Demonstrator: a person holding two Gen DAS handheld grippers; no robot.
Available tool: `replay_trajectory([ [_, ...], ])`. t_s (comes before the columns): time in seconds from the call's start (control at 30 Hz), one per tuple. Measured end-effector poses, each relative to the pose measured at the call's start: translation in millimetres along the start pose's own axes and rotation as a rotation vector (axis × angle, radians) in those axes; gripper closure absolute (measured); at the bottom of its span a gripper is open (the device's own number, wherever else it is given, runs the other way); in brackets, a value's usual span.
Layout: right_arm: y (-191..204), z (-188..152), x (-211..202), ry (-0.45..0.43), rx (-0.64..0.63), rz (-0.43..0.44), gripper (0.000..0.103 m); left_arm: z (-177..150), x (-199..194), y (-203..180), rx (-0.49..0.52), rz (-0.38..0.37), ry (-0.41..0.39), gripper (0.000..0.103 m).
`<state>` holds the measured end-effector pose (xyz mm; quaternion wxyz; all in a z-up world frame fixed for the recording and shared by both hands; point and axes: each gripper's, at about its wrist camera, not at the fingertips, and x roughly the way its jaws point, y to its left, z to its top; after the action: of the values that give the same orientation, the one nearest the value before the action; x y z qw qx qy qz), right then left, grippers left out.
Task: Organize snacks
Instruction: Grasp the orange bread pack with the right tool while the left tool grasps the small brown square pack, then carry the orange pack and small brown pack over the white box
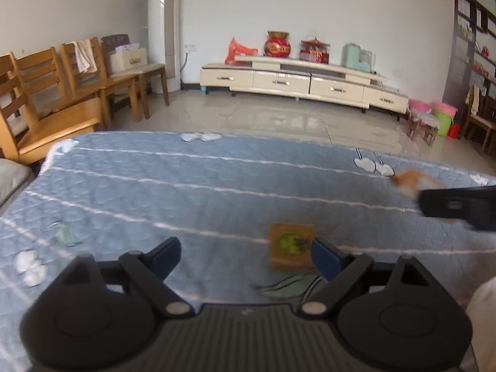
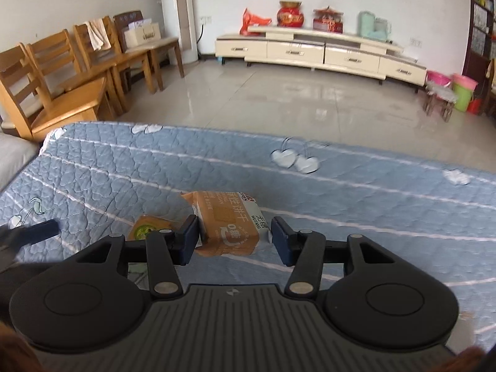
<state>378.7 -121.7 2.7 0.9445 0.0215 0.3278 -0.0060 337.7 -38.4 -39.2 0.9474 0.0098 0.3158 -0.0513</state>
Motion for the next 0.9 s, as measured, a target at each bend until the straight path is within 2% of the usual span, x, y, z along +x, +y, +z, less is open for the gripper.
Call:
replay_trajectory([
  [0.13,-7.3,-10.7,-21.9,-0.029,-0.001,0.002,0.039,-2.0,25.3,-19.0,0.038,0.011,0.046,0.014],
  [0.17,-6.4,-12.8,-25.4,-0.037,-0.006,0.003,0.039,-3.3,30.4,-21.7,0.046,0.013,0.056,0.022],
  [0.2,-5.4,-14.0,-28.1,-0.046,-0.016,0.002,0.039,-5.1,33.1,-23.0,0.046,0.006,0.052,0.025],
  [0.23,-2.2,-17.0,-32.1,-0.054,-0.032,-0.003,0.039,-5.2,33.2,-22.8,0.035,0.005,0.035,0.035],
  [0.27,-0.3,-18.7,-36.8,-0.061,-0.045,-0.009,0.039,-3.6,32.9,-23.2,0.033,-0.005,0.034,0.056],
  [0.3,0.4,-20.0,-39.3,-0.067,-0.052,-0.008,0.039,-1.7,30.6,-24.2,0.040,-0.010,0.035,0.061],
  [0.4,-0.8,-24.2,-49.7,-0.078,-0.054,-0.006,0.039,-2.5,21.7,-21.6,0.042,-0.004,0.039,0.061],
  [0.53,0.1,-27.3,-62.4,-0.089,-0.035,-0.002,0.039,-6.0,-8.8,-12.8,0.023,0.022,0.025,0.061],
  [0.8,9.4,-55.6,-108.0,-0.111,-0.049,-0.002,0.039,-15.1,-104.5,-8.6,0.013,0.075,-0.056,0.061],
  [0.9,12.5,-68.5,-131.3,-0.121,-0.054,0.008,0.039,-22.0,-140.2,-9.6,0.005,0.071,-0.076,0.061],
])
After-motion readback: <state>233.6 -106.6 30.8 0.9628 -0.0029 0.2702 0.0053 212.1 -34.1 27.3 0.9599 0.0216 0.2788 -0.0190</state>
